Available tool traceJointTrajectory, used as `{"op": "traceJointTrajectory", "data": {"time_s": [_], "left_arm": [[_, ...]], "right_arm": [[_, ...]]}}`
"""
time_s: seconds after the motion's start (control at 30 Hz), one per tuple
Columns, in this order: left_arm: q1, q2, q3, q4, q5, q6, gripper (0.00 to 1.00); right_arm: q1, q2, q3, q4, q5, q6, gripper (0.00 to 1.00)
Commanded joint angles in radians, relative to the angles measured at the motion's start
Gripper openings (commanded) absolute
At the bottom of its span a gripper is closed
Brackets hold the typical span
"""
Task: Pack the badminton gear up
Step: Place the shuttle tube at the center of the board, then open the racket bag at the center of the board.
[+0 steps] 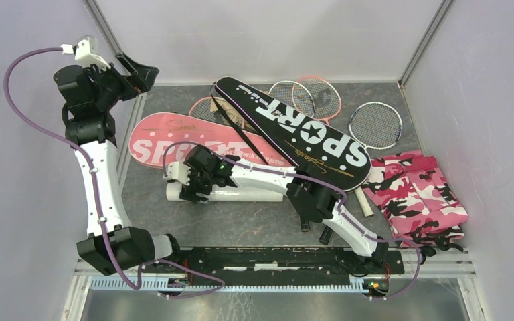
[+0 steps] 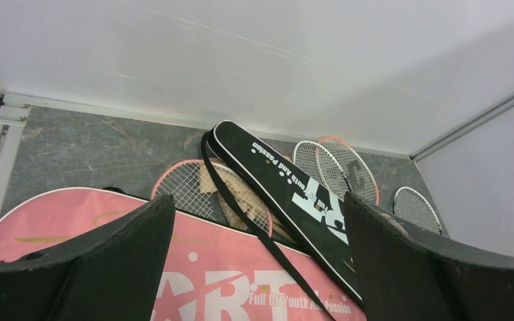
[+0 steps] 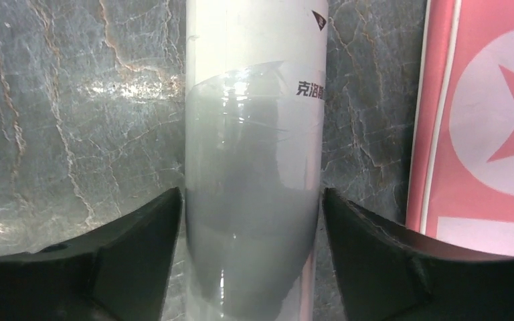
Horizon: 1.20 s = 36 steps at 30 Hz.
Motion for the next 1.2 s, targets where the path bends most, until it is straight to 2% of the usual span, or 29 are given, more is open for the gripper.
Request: {"op": "traceJointTrajectory", "data": {"time_s": [0.0, 0.03, 0.3, 0.47, 0.6, 0.77, 1.03, 1.17], "left_arm": [[0.005, -0.030, -0.003, 0.005, 0.066, 0.058, 1.00], [0.004, -0.026, -0.003, 0.007, 0.074, 0.058, 1.00], [-0.028, 0.004, -0.038, 0.050, 0.114, 0.064, 1.00], [-0.143, 0.020, -0.082, 0.051, 0.057, 0.168, 1.00], [-0.218, 0.037, -0.108, 0.051, 0.051, 0.220, 1.00], [-0.264, 0.046, -0.141, 0.070, 0.059, 0.238, 1.00], [-0.283, 0.040, -0.179, 0.087, 0.064, 0.232, 1.00], [-0.291, 0.030, -0.190, 0.087, 0.070, 0.230, 1.00]], "right_arm": [[-0.020, -0.140, -0.028, 0.060, 0.016, -0.011, 0.94], [-0.029, -0.174, -0.061, 0.059, 0.016, -0.016, 0.98], [-0.163, -0.563, -0.403, 0.054, 0.039, -0.067, 0.98], [-0.316, -0.763, -0.613, -0.011, 0.089, -0.138, 0.98], [-0.428, -0.855, -0.751, -0.039, 0.187, -0.173, 0.98], [-0.532, -0.828, -0.831, -0.013, 0.204, -0.159, 0.96], [-0.557, -0.605, -0.745, -0.004, 0.192, -0.143, 0.87], [-0.566, -0.538, -0.717, -0.011, 0.202, -0.147, 0.75]]}}
